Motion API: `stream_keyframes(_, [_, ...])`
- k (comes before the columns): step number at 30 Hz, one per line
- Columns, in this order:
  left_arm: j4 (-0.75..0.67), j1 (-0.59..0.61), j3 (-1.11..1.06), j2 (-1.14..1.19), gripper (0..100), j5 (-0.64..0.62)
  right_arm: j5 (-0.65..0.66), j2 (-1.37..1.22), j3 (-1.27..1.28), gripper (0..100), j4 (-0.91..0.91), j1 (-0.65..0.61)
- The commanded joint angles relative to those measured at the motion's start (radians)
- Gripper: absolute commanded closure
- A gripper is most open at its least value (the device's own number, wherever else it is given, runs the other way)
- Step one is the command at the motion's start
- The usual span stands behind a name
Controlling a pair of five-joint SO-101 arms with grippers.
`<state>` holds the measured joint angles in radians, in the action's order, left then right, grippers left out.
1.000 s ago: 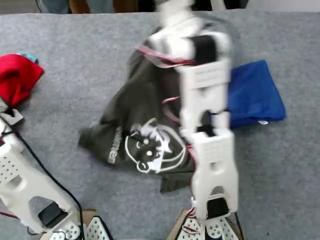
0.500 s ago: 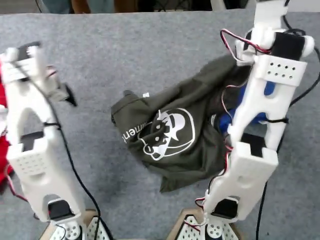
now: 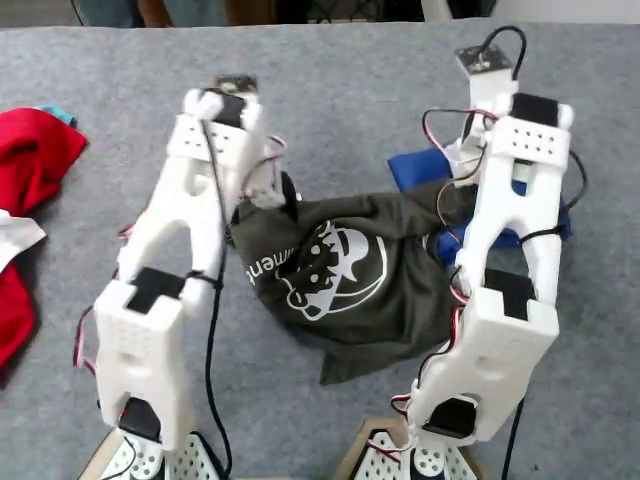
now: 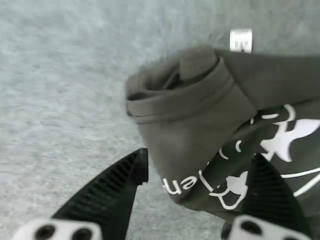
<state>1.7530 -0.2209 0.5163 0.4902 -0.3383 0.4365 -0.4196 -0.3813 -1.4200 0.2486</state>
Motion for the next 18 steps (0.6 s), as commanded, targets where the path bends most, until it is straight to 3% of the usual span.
stream_keyframes(1, [0.005, -0.008, 0.010, 0.087, 68, -0.009, 0.011, 0.056, 0.004, 98.5, 0.037, -0.012])
stream_keyframes(3, [0.005, -0.008, 0.019, 0.143, 73, -0.008, 0.011, 0.059, 0.007, 98.5, 0.037, -0.011])
stream_keyframes(7, [0.006, -0.012, 0.005, 0.157, 98, 0.063, 0.011, 0.059, 0.005, 98.5, 0.035, -0.012])
stream_keyframes(9, [0.008, -0.010, -0.030, 0.157, 94, 0.130, 0.011, 0.059, 0.005, 98.5, 0.035, -0.017])
stream_keyframes(18, [0.008, 0.151, -0.369, -0.063, 97, 0.183, 0.066, 0.107, -0.097, 98.5, -0.057, -0.038])
